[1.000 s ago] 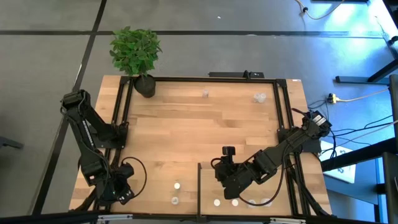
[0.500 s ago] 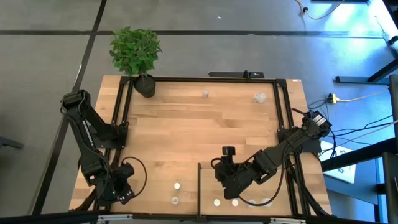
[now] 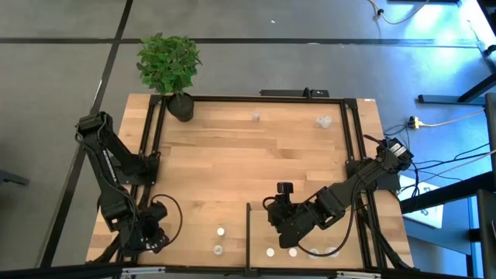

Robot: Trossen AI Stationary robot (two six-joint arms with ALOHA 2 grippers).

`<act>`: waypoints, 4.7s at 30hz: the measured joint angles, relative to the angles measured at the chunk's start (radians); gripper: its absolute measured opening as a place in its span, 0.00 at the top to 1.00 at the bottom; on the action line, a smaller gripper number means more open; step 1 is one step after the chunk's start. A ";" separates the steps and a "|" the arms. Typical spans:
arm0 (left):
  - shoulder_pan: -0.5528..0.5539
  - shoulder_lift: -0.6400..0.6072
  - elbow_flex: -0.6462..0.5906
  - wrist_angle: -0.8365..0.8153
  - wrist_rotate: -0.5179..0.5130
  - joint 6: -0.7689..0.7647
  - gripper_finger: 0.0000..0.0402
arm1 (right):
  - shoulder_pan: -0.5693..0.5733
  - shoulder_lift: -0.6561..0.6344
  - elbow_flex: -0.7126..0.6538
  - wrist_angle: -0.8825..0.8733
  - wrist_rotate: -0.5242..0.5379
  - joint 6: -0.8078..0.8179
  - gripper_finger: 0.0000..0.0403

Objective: Pick and place medicine bottles onto shelf by color
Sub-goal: Put the left green pill bottle on the shelf aligned with the other green pill bottle

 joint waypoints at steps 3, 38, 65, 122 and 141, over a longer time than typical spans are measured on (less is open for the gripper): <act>0.000 0.000 0.000 -0.003 0.013 -0.018 0.56 | 0.000 0.000 0.000 0.000 0.000 0.000 0.48; 0.028 0.245 -0.001 0.035 0.136 0.173 0.45 | 0.000 0.000 0.000 0.020 -0.001 -0.001 0.48; 0.034 0.256 0.000 0.039 0.104 0.146 0.78 | 0.000 0.000 0.000 0.023 -0.001 0.001 0.48; 1.126 0.256 0.307 -0.199 0.012 1.638 0.78 | -0.074 0.000 0.000 0.101 0.360 -0.130 0.48; 1.184 0.394 0.350 -0.074 0.024 1.788 0.77 | -0.079 0.000 0.000 0.125 0.186 -0.131 0.48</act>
